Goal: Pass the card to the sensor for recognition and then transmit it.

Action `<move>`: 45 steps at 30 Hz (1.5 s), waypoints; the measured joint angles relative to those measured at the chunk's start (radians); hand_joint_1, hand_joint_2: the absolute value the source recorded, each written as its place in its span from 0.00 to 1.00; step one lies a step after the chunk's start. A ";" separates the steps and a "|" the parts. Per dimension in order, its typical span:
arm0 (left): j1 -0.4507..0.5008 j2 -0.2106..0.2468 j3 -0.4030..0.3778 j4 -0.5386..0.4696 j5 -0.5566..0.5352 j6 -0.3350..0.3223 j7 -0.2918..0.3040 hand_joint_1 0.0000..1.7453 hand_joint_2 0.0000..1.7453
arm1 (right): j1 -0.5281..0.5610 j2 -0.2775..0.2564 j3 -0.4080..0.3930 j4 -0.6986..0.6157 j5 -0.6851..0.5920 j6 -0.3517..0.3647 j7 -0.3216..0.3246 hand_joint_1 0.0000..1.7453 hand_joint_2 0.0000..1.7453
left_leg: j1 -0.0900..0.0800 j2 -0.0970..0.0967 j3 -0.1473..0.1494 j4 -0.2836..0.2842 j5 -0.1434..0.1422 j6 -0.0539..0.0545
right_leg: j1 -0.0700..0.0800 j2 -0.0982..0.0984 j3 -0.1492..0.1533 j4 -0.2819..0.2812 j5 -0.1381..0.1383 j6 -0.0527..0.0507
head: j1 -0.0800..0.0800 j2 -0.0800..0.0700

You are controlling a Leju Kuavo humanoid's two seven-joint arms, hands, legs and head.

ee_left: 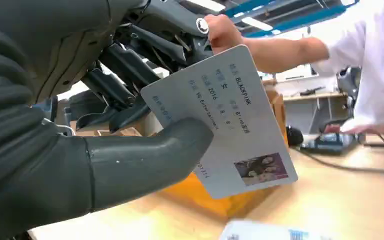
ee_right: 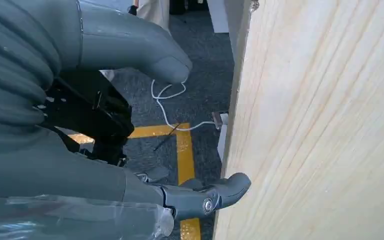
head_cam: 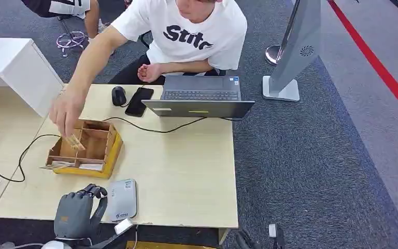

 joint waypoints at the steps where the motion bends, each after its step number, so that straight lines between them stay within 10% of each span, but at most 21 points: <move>1: 0.000 -0.001 -0.003 0.009 -0.003 -0.007 0.000 1.00 1.00 | 0.000 0.000 0.000 0.000 0.002 0.000 0.000 0.00 1.00 | 0.000 0.000 0.000 0.000 0.000 0.000 | 0.000 0.000 0.000 0.000 0.000 0.000 | 0.000 0.000; 25: -0.042 0.013 -0.092 0.104 -0.036 -0.046 0.040 1.00 1.00 | 0.000 0.011 -0.024 -0.005 0.039 0.017 0.013 0.00 1.00 | 0.000 0.000 0.000 0.000 0.000 0.000 | 0.000 0.000 0.000 0.000 0.000 0.000 | 0.000 0.000; 45: -0.112 0.073 -0.051 -0.068 -0.038 -0.044 0.023 1.00 1.00 | 0.000 0.011 -0.037 -0.005 0.057 0.017 0.013 0.00 1.00 | 0.000 -0.001 0.000 0.000 0.000 0.000 | 0.000 0.000 0.000 0.000 0.000 0.000 | 0.000 0.000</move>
